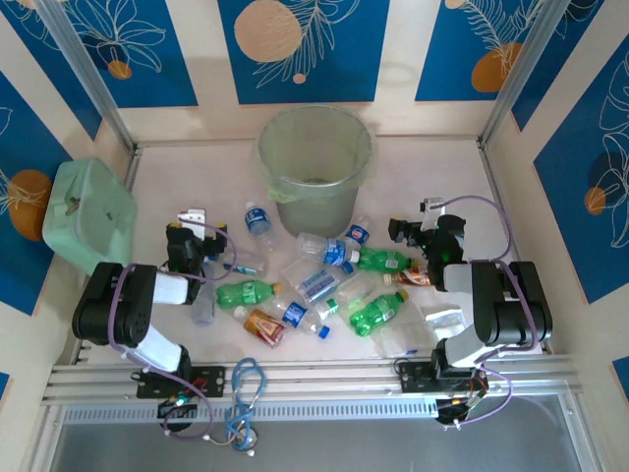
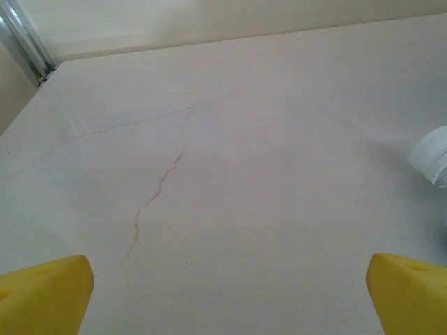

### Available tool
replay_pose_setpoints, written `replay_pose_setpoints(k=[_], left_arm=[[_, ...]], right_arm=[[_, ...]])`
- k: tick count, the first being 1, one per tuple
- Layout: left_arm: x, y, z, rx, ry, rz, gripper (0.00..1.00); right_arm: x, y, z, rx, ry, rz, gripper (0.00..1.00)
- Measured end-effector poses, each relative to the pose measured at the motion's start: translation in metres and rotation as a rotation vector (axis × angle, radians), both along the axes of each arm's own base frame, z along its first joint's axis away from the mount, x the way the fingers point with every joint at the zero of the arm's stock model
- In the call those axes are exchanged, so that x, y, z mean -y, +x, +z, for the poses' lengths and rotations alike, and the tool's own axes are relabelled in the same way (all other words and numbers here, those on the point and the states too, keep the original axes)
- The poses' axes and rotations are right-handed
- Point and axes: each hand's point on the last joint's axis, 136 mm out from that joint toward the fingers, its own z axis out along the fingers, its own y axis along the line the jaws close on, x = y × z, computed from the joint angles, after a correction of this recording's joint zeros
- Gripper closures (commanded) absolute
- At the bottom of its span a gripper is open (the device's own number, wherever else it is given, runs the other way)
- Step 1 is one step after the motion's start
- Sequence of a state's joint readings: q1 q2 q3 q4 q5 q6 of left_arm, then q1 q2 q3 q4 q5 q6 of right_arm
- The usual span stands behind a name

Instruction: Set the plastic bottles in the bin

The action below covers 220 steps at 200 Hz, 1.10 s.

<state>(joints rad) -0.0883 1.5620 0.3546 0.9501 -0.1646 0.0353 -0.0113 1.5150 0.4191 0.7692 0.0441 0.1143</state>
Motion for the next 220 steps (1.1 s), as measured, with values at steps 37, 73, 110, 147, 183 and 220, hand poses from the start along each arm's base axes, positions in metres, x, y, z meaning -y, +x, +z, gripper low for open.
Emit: replay_pose_setpoints(k=[37,73,110,147,183,220], left_arm=[[0.0,0.0,0.0,0.0,0.0,0.0,0.0],[0.0,0.0,0.0,0.0,0.0,0.0,0.0],[0.0,0.0,0.0,0.0,0.0,0.0,0.0],[0.0,0.0,0.0,0.0,0.0,0.0,0.0],[0.0,0.0,0.0,0.0,0.0,0.0,0.0],[0.006,0.0,0.013,-0.062,0.034,0.008,0.0]], right_arm=[[0.0,0.0,0.0,0.0,0.0,0.0,0.01],[0.0,0.0,0.0,0.0,0.0,0.0,0.01],[0.0,0.0,0.0,0.0,0.0,0.0,0.01],[0.0,0.0,0.0,0.0,0.0,0.0,0.01],[0.0,0.0,0.0,0.0,0.0,0.0,0.01],[0.019,0.009,0.023,-0.176,0.023,-0.182,0.01]])
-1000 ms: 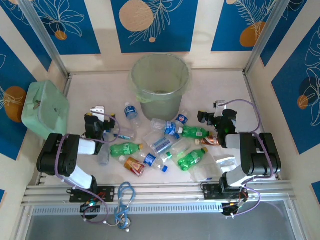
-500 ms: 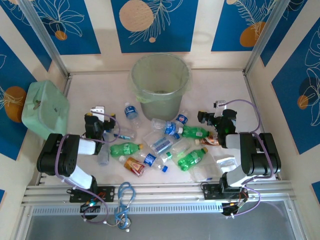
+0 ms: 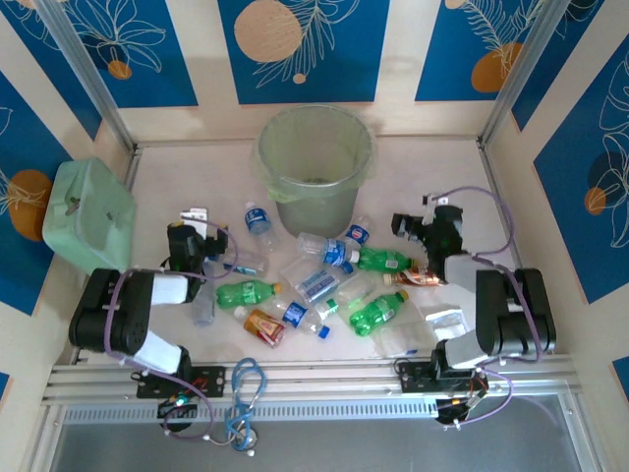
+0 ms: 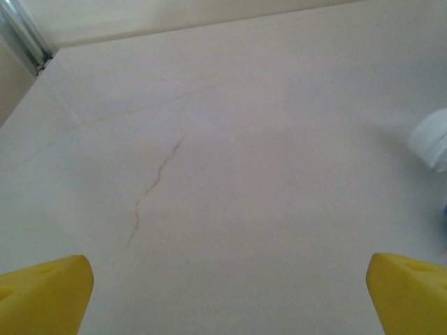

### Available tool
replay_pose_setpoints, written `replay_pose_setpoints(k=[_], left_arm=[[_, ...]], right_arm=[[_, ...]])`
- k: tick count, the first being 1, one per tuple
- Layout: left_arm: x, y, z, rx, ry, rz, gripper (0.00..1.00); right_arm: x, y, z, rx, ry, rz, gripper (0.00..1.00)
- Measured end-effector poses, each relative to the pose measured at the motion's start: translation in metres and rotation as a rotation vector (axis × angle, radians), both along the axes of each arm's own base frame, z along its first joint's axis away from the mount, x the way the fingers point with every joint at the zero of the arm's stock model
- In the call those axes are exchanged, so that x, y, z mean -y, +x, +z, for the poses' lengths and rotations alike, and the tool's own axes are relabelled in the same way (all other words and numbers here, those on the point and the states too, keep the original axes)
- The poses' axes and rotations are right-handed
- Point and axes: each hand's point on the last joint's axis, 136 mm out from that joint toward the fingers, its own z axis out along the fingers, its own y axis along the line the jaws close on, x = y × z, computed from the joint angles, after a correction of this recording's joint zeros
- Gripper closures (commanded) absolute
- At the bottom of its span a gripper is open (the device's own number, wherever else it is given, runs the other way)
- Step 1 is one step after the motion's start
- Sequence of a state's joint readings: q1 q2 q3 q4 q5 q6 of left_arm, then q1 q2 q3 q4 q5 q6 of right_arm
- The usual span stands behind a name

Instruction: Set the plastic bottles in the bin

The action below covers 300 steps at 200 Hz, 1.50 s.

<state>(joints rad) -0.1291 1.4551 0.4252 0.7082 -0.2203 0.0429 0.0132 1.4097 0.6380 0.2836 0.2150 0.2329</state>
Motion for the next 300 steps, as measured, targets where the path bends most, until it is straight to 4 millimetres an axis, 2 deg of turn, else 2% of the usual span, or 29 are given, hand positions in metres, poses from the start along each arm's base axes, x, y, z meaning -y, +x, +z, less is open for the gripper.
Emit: replay_pose_setpoints(k=[10,19,22,27,34,40,47,53,62,72,81,89,102,128,148,173,194,238,300], left_arm=[[0.003,0.006,0.029,0.018,-0.018,0.019,0.02],[0.004,0.014,0.067,0.062,-0.059,0.045,0.05],[0.005,0.016,0.08,0.078,-0.075,0.05,0.06],[0.007,0.019,0.106,0.108,-0.111,0.06,0.08],[0.01,0.021,0.137,0.146,-0.163,0.067,0.09],[0.013,0.021,0.16,0.173,-0.203,0.069,0.1],[0.018,0.02,0.183,0.199,-0.248,0.068,0.1],[0.027,0.017,0.199,0.212,-0.285,0.054,0.1],[0.045,0.012,0.21,0.207,-0.317,0.015,0.1],[0.072,0.004,0.207,0.169,-0.333,-0.043,0.1],[0.099,-0.005,0.195,0.108,-0.339,-0.103,0.1],[0.117,-0.012,0.183,0.052,-0.334,-0.144,0.1],[0.144,-0.025,0.163,-0.034,-0.324,-0.216,0.1],[0.171,-0.043,0.144,-0.127,-0.319,-0.296,0.13],[0.187,-0.053,0.138,-0.17,-0.327,-0.358,0.13],[0.205,-0.062,0.135,-0.207,-0.337,-0.427,0.14],[0.213,-0.068,0.134,-0.222,-0.345,-0.466,0.13],[0.218,-0.072,0.133,-0.238,-0.358,-0.495,0.13],[0.219,-0.073,0.134,-0.24,-0.366,-0.502,0.13]], right_arm=[[0.011,0.009,0.042,-0.011,0.065,-0.096,0.01],[0.025,0.012,0.087,0.023,0.132,-0.197,0.01],[0.03,0.011,0.099,0.032,0.156,-0.229,0.0],[0.039,0.006,0.12,0.053,0.204,-0.286,0.07],[0.048,-0.005,0.136,0.059,0.265,-0.334,0.09],[0.055,-0.015,0.139,0.044,0.309,-0.371,0.09],[0.063,-0.031,0.134,-0.002,0.345,-0.425,0.09],[0.067,-0.046,0.122,-0.068,0.367,-0.476,0.1],[0.061,-0.066,0.1,-0.185,0.378,-0.523,0.1],[0.047,-0.087,0.075,-0.325,0.362,-0.545,0.11],[0.031,-0.109,0.059,-0.445,0.33,-0.55,0.13],[0.021,-0.126,0.053,-0.518,0.299,-0.553,0.14],[0.008,-0.148,0.053,-0.582,0.251,-0.547,0.13],[0.0,-0.177,0.056,-0.639,0.248,-0.552,0.14],[-0.006,-0.189,0.045,-0.709,0.277,-0.56,0.17],[-0.012,-0.196,0.022,-0.817,0.297,-0.586,0.18],[-0.01,-0.197,0.01,-0.859,0.352,-0.629,0.19],[0.0,-0.182,-0.007,-0.873,0.458,-0.698,0.15],[0.021,-0.163,-0.039,-0.907,0.535,-0.788,0.17]])
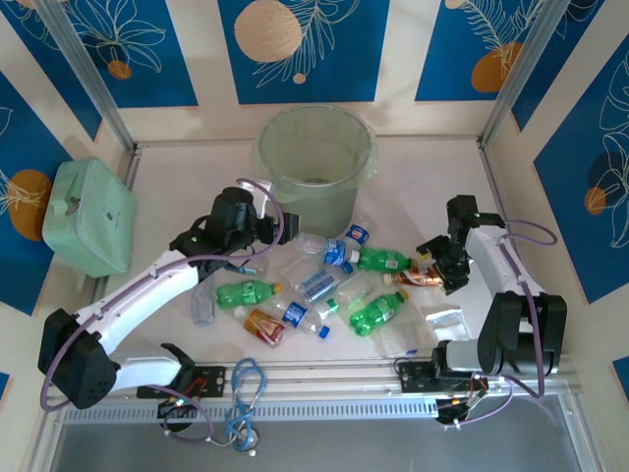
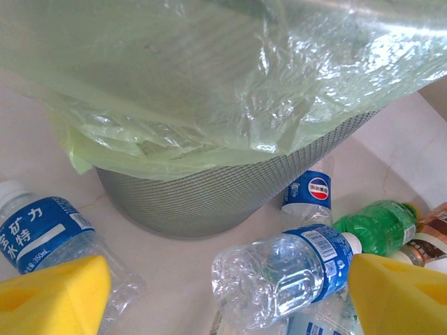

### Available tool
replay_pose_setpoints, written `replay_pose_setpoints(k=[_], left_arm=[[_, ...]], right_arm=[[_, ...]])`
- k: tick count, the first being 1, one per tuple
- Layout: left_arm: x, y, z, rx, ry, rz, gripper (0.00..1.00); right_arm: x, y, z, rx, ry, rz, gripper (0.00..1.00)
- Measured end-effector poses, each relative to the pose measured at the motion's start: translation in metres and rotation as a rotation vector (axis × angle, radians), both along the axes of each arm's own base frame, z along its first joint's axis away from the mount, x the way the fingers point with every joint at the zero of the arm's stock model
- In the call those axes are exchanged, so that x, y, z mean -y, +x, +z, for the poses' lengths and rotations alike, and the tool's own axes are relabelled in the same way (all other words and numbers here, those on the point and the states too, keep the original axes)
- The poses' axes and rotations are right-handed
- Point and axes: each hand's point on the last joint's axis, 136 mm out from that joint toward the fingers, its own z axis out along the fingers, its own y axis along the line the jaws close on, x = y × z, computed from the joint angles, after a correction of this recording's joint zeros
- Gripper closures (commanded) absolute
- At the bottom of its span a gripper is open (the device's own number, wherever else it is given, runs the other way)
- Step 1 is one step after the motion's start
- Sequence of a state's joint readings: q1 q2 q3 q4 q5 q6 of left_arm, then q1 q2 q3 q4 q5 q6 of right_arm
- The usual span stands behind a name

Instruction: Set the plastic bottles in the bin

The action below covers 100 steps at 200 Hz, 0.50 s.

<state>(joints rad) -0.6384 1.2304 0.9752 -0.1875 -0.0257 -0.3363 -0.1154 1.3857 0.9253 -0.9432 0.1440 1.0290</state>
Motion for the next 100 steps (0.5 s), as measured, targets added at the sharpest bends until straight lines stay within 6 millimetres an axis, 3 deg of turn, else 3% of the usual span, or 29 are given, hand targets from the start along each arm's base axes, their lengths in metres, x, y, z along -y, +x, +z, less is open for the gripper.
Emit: replay_pose_setpoints(k=[100], left_arm=[[0.001,-0.004,0.004,0.004,-0.023,-0.013,0.17]], right_arm=[[0.011,0.021,-0.03,-0.015,0.016,-0.04,0.21]])
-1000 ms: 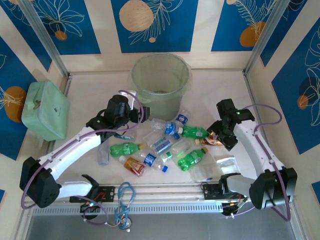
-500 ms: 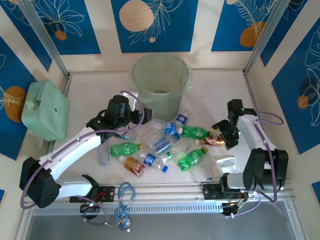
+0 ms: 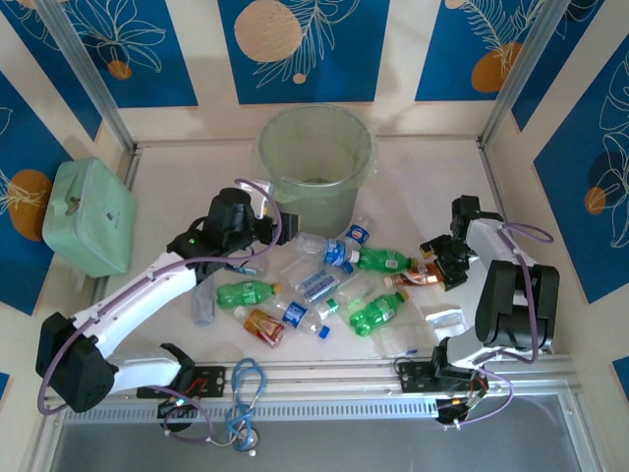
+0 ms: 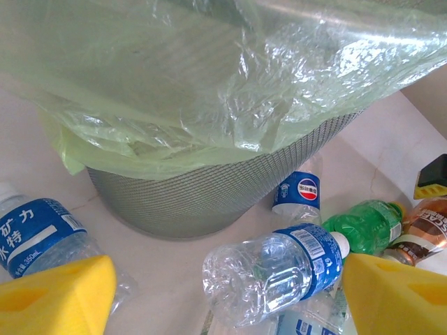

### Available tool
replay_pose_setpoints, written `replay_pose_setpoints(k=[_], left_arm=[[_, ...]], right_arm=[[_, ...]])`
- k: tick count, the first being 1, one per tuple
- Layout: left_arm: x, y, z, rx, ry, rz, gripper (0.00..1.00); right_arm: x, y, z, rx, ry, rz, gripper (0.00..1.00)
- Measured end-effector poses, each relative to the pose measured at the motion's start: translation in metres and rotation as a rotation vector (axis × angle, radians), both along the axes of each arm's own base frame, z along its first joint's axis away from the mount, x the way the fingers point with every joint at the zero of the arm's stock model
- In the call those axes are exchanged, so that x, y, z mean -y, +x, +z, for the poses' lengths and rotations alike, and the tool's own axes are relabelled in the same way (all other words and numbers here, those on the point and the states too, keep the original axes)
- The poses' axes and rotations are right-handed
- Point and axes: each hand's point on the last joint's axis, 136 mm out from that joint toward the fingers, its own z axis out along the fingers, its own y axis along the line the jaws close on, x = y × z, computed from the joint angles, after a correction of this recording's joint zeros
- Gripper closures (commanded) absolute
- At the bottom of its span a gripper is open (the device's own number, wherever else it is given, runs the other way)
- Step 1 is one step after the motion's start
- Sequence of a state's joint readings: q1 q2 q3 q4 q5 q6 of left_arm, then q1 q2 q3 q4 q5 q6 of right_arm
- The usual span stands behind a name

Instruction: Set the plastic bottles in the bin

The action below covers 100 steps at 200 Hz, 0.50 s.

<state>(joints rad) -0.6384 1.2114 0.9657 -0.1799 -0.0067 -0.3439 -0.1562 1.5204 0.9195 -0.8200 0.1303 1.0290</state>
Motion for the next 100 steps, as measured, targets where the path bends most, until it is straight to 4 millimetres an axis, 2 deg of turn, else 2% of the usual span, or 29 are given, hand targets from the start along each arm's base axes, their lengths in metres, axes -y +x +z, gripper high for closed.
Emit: replay_pose_setpoints(k=[49,100], left_arm=[[-0.001,-0.002,-0.002,-0.002,0.002,0.0,0.18],[-0.001,-0.002,-0.002,-0.002,0.001,0.0,0.18]], right_arm=[[0.002,0.002,-0.011,-0.021,0.002,-0.003,0.27],[0.005,0.002,-0.013,-0.023,-0.014,-0.001,0.31]])
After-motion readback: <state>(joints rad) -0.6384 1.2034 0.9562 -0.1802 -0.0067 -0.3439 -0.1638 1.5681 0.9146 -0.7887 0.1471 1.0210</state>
